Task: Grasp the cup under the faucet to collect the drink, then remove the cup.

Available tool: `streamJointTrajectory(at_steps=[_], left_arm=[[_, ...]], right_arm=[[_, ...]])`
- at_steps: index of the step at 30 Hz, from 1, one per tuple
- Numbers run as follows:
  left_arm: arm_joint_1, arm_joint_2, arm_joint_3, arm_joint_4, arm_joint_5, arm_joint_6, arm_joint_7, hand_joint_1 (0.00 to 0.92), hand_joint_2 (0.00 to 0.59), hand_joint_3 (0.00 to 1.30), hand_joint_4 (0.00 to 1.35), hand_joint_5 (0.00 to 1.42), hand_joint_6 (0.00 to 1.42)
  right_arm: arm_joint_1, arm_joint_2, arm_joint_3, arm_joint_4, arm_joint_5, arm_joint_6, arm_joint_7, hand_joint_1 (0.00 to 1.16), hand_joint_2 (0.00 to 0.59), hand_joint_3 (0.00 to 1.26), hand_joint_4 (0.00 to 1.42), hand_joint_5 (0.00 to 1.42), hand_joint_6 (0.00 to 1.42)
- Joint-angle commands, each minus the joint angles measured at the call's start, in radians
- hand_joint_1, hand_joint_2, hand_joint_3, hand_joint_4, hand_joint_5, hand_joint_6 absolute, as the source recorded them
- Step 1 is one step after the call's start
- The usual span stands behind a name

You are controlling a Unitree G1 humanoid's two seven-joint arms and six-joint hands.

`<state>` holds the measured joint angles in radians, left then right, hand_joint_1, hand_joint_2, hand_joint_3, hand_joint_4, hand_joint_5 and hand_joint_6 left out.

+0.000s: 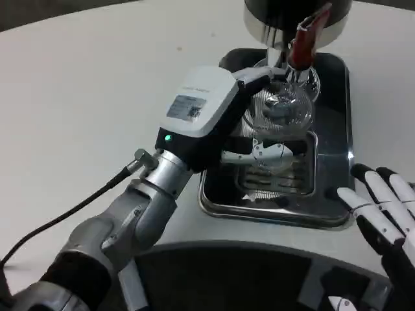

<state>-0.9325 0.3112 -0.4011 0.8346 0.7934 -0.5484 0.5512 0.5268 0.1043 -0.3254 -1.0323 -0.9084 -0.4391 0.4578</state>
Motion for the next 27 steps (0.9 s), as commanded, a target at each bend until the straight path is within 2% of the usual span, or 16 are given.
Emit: streamJointTrajectory(at_steps=[1,4,6,11,27], left_arm=[[0.030,0.015,0.006,-0.045,0.000,0.017,0.030,0.268,0.089,0.35,0.32,0.60,1.03],[0.034,0.025,0.008,-0.054,-0.014,0.015,0.004,0.219,0.075,0.23,0.21,0.48,0.85],[0.034,0.029,0.011,-0.056,-0.027,0.005,-0.015,0.191,0.070,0.18,0.16,0.43,0.80],[0.036,0.030,0.012,-0.075,-0.063,-0.026,-0.048,0.188,0.071,0.14,0.13,0.42,0.82],[0.108,0.030,0.047,-0.168,-0.125,-0.061,-0.096,0.199,0.090,0.16,0.13,0.52,0.92]], right_arm=[[0.076,0.147,-0.019,-0.015,0.027,-0.018,0.023,0.53,0.431,0.16,0.00,0.00,0.05],[0.076,0.151,-0.019,-0.015,0.031,-0.025,0.025,0.53,0.431,0.16,0.00,0.00,0.05],[0.076,0.153,-0.019,-0.015,0.034,-0.031,0.023,0.53,0.431,0.16,0.00,0.00,0.05],[0.087,0.159,-0.031,-0.015,0.049,-0.049,0.020,0.53,0.431,0.16,0.00,0.00,0.05],[0.124,0.175,-0.057,-0.015,0.086,-0.076,0.015,0.53,0.431,0.16,0.00,0.00,0.05]])
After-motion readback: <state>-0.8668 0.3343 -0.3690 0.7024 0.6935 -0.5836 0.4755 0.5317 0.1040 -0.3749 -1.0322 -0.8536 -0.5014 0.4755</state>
